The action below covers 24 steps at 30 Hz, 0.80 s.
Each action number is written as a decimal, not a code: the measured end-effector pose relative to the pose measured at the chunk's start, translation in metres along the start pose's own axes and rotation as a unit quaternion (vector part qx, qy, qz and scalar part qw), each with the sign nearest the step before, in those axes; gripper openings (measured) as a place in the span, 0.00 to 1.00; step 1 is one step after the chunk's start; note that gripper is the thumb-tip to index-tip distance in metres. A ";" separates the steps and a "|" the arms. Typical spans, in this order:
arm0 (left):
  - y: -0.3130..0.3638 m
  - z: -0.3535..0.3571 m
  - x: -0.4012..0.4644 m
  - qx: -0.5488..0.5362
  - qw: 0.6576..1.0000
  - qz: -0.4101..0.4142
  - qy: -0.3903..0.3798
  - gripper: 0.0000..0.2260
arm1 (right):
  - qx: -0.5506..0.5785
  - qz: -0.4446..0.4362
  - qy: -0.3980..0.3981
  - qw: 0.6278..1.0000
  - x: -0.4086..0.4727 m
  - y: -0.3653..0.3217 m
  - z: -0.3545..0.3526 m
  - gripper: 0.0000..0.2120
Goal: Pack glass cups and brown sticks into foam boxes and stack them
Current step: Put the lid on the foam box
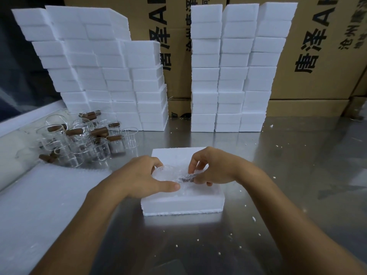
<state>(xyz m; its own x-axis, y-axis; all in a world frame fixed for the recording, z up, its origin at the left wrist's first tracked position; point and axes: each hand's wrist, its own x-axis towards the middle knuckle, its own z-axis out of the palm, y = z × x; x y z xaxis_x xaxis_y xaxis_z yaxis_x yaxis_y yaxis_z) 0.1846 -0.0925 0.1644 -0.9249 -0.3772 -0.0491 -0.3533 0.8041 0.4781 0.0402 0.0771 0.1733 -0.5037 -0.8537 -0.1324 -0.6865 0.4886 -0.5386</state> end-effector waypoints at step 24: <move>-0.020 0.021 0.014 -0.150 0.970 -0.099 0.161 0.39 | 0.215 0.112 0.227 0.943 0.015 0.031 0.006 0.20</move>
<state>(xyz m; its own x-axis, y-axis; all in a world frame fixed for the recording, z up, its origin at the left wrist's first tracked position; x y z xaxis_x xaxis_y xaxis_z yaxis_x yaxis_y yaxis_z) 0.1762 -0.1043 0.1354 -0.7339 -0.6737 0.0868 -0.4185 0.5491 0.7234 0.0147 0.0786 0.1501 -0.8506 -0.5247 0.0340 -0.3084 0.4456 -0.8405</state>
